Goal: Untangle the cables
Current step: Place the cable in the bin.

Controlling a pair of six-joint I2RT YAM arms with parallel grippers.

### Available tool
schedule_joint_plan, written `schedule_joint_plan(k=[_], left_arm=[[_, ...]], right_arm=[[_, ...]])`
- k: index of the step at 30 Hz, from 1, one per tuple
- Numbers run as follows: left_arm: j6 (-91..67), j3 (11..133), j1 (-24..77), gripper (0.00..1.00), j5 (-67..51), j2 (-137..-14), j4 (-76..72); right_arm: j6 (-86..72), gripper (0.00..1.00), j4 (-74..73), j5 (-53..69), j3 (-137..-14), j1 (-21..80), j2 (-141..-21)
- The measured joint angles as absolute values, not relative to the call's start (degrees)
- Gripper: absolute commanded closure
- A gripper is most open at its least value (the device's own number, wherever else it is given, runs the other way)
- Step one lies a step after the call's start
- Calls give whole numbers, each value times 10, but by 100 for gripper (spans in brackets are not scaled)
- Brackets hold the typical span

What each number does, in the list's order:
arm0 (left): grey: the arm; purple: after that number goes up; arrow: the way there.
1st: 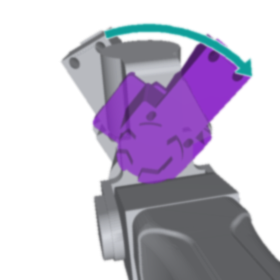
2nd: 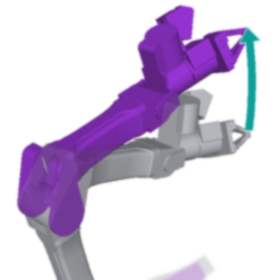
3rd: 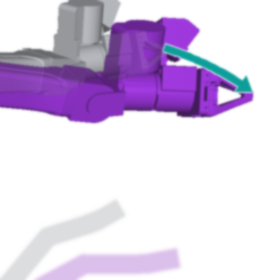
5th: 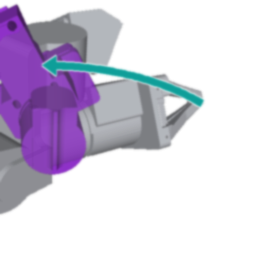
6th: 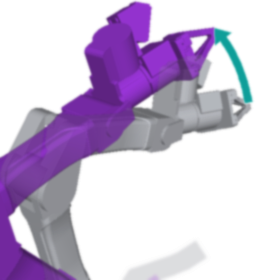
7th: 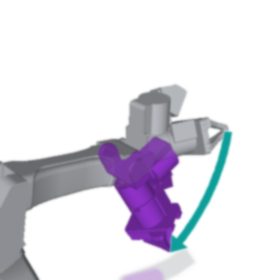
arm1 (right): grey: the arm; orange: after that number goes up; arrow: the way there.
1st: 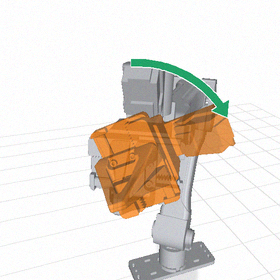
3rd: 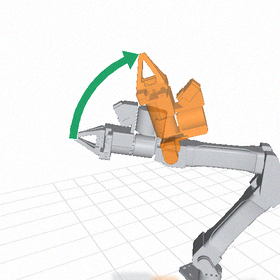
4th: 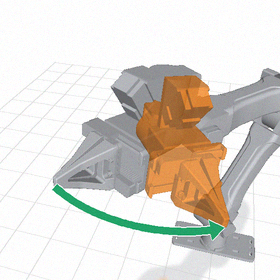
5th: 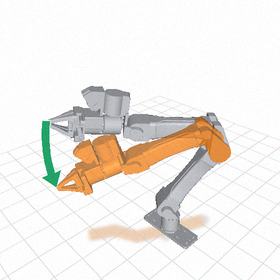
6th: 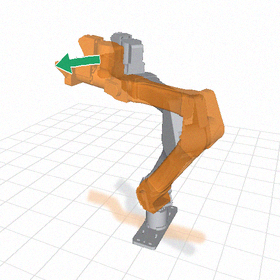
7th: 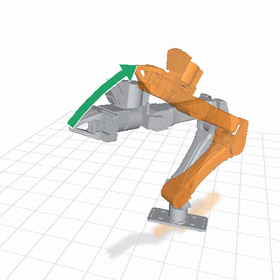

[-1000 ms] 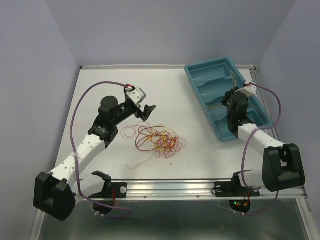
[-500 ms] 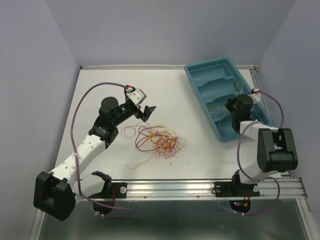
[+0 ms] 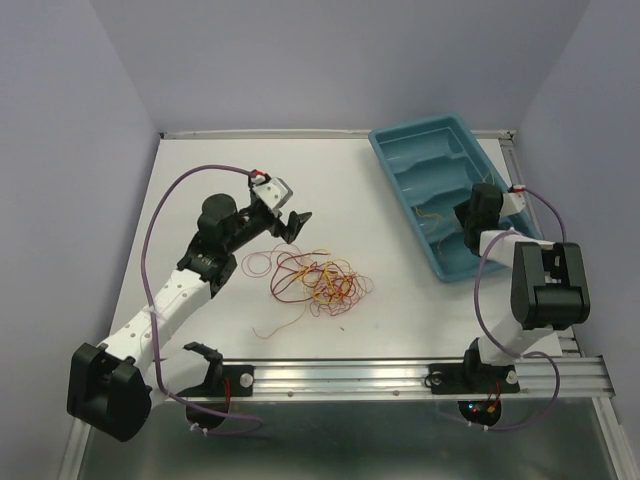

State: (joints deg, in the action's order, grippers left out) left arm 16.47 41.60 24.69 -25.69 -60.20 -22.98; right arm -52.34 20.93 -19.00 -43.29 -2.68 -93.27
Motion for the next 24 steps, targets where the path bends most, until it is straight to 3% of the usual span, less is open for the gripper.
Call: schedule_joint_plan(k=[19,22,23,24], left_arm=[[167,416,247,4,-257,-603,-230],[167,416,247,4,-257,-603,-231],[167,416,247,4,-257,-603,-231],[168,416,247,4,-258,-603,-231]], right_arm=[[-628,99,25,-259,-590,0,-950],[-644,83,8,-270,-590,3,-952],[-647,48,3,-274,-590,4,-952],[-651,41,-1,-280,-590,5,-952]])
